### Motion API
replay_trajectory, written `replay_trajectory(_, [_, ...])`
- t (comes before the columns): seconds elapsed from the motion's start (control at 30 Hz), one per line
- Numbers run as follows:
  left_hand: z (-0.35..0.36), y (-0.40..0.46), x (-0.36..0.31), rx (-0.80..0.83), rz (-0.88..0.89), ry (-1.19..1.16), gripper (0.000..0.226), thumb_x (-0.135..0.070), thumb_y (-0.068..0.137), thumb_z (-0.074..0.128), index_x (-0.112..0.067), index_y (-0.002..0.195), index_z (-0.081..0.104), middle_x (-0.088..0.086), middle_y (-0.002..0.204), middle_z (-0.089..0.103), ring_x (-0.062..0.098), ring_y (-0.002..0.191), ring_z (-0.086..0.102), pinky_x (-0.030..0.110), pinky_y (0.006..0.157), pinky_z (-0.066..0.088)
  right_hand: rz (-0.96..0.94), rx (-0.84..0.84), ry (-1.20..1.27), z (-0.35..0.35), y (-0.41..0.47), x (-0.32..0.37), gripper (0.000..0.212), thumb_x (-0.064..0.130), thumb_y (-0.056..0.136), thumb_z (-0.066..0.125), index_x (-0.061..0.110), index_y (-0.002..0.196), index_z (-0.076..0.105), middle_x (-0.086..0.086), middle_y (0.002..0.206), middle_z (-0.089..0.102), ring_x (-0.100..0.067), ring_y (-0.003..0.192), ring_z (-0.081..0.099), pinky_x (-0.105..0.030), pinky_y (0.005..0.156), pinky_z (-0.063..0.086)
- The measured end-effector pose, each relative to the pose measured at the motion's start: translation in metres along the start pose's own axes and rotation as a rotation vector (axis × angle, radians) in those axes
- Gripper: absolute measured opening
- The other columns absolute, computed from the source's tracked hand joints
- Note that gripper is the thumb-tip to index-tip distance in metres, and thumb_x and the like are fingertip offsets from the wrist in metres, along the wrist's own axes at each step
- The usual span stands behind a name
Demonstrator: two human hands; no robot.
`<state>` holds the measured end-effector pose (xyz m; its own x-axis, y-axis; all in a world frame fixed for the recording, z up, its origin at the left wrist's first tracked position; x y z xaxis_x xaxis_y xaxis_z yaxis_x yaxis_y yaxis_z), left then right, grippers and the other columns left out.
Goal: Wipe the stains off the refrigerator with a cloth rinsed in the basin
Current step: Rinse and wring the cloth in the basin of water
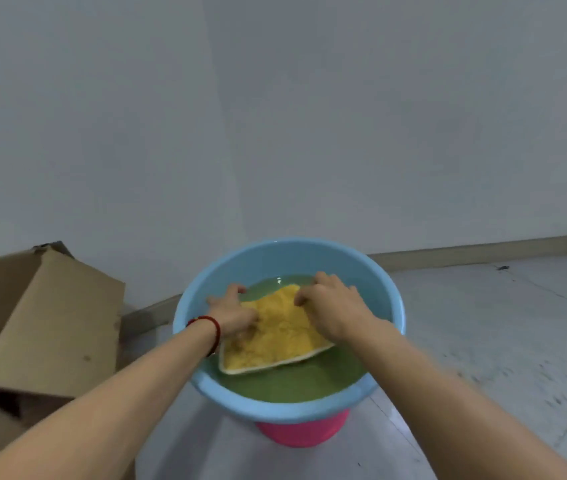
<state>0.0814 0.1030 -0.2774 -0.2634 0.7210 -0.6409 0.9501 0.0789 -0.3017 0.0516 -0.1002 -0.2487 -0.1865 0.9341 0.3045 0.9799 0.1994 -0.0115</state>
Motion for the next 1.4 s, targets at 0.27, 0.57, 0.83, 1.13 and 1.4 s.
replay_trajectory(0.27, [0.069,0.049,0.027,0.224,-0.175,0.628,0.087,-0.079,0.085,0.038,-0.041,0.16,0.012,0.018,0.168,-0.003,0.048,0.15,0.014,0.061,0.119,0.028,0.569,0.476,-0.14,0.081,0.042,0.0,0.092,0.08,0.089,0.048,0.042,0.162,0.006,-0.019,0.17,0.003,-0.054,0.15,0.014,-0.078,0.111,0.028])
replay_trajectory(0.57, [0.108,0.057,0.011,0.113,-0.343,-0.372,0.068,-0.059,0.09,0.046,-0.014,0.14,0.055,0.017,0.122,0.066,0.028,0.099,0.07,0.028,0.084,0.06,0.711,0.557,0.731,0.079,0.05,-0.002,0.027,0.028,0.098,0.05,0.009,0.105,0.067,-0.02,0.101,0.07,-0.033,0.088,0.071,-0.042,0.083,0.057])
replay_trajectory(0.83, [0.114,0.039,-0.013,0.052,-0.361,-0.777,0.039,-0.041,0.102,0.05,-0.006,0.109,0.064,0.008,0.07,0.063,0.023,0.056,0.063,0.032,0.05,0.053,0.514,0.125,0.659,0.058,0.056,-0.003,0.039,0.047,0.097,0.06,0.009,0.099,0.064,-0.012,0.091,0.068,-0.029,0.076,0.064,-0.032,0.065,0.049])
replay_trajectory(1.13, [0.107,0.042,0.015,0.036,-0.428,-0.384,0.05,-0.031,0.078,0.051,-0.01,0.122,0.065,0.016,0.121,0.066,0.036,0.107,0.065,0.046,0.095,0.056,0.329,0.267,0.025,0.064,0.062,-0.034,0.07,0.007,0.098,0.046,0.022,0.161,0.02,-0.019,0.165,0.013,-0.047,0.149,0.019,-0.06,0.117,0.031])
replay_trajectory(1.4, [0.113,0.004,-0.048,0.085,-0.287,-0.708,0.023,-0.023,0.106,0.045,-0.018,0.124,0.057,0.0,0.12,0.062,0.0,0.071,0.069,0.021,0.079,0.058,0.528,0.454,0.856,0.064,0.042,0.008,0.041,0.035,0.109,0.039,0.009,0.08,0.052,-0.006,0.064,0.047,-0.015,0.045,0.042,-0.019,0.043,0.032])
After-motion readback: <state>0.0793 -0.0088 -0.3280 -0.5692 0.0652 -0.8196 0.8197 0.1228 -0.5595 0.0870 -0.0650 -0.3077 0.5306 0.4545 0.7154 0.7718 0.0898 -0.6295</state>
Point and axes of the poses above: each hand's wrist, its own y-axis towards the middle knuckle, its own z-axis out of the palm, x = y × z, the point moved 3 cm from there along y, towards the middle knuckle
